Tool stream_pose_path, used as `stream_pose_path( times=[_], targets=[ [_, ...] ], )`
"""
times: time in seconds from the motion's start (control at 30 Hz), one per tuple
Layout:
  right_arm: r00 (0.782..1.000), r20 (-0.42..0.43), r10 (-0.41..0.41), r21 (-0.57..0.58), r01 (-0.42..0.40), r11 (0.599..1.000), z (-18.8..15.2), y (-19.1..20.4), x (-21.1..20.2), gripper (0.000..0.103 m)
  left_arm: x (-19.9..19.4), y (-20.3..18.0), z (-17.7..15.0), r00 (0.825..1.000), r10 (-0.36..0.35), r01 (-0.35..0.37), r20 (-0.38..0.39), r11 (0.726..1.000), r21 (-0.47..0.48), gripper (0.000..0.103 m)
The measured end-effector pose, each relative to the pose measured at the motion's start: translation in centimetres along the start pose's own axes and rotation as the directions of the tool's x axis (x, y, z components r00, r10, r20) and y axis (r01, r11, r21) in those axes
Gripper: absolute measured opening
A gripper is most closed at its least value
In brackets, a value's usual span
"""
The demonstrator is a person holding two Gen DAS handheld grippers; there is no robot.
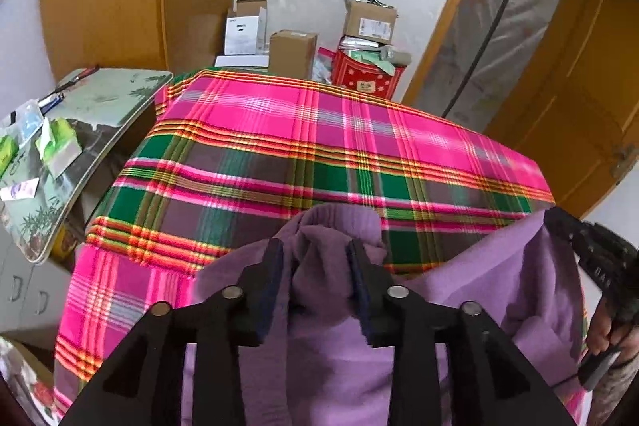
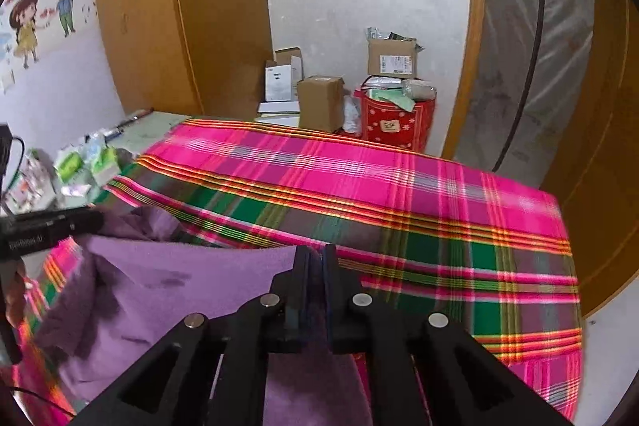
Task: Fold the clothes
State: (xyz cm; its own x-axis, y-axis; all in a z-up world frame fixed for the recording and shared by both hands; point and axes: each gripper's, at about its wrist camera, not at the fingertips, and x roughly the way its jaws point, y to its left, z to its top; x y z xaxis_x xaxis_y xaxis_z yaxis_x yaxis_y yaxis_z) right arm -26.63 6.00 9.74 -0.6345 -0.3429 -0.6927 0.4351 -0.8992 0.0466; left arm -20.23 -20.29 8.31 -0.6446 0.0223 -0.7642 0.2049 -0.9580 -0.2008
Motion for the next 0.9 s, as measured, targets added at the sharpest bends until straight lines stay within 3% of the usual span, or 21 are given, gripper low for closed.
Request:
stream_pose_path(
  times=[0.17, 0.43, 0.57, 0.7, 0.9],
  targets=[
    [0.999, 0.028, 0.023, -0.010, -0.023, 1.000, -0.6, 0.4, -2.3, 0.025, -2.7, 0.7, -1.4, 1.000, 0.004, -0.004, 0.020, 1.000, 0.017, 0.044],
    [0.989, 0.129, 0.066, -0.047, -0.060, 0.997, -3.4, 2.2, -8.3, 0.026, -5.4, 3.2, -5.8, 0.996, 0.087, -0.087, -0.005, 0.995, 0.058, 0.047],
    [0.978, 0.154, 0.141, -0.082, -0.129, 0.988, -5.8, 4.6, -11.2, 0.027, -6.4, 3.9, -8.8, 0.992, 0.124, -0.122, -0.010, 0.986, 0.111, 0.047],
    [0.971, 0.107, 0.214, -0.134, -0.199, 0.971, -8.6, 7.3, -11.6, 0.027, -7.1, 3.1, -11.6, 0.988, 0.157, -0.154, -0.002, 0.970, 0.191, 0.047],
    [0.972, -0.012, 0.234, -0.116, -0.234, 0.965, -12.7, 9.3, -9.7, 0.027, -7.0, 2.3, -13.9, 0.987, 0.163, -0.155, -0.012, 0.958, 0.241, 0.047]
  ],
)
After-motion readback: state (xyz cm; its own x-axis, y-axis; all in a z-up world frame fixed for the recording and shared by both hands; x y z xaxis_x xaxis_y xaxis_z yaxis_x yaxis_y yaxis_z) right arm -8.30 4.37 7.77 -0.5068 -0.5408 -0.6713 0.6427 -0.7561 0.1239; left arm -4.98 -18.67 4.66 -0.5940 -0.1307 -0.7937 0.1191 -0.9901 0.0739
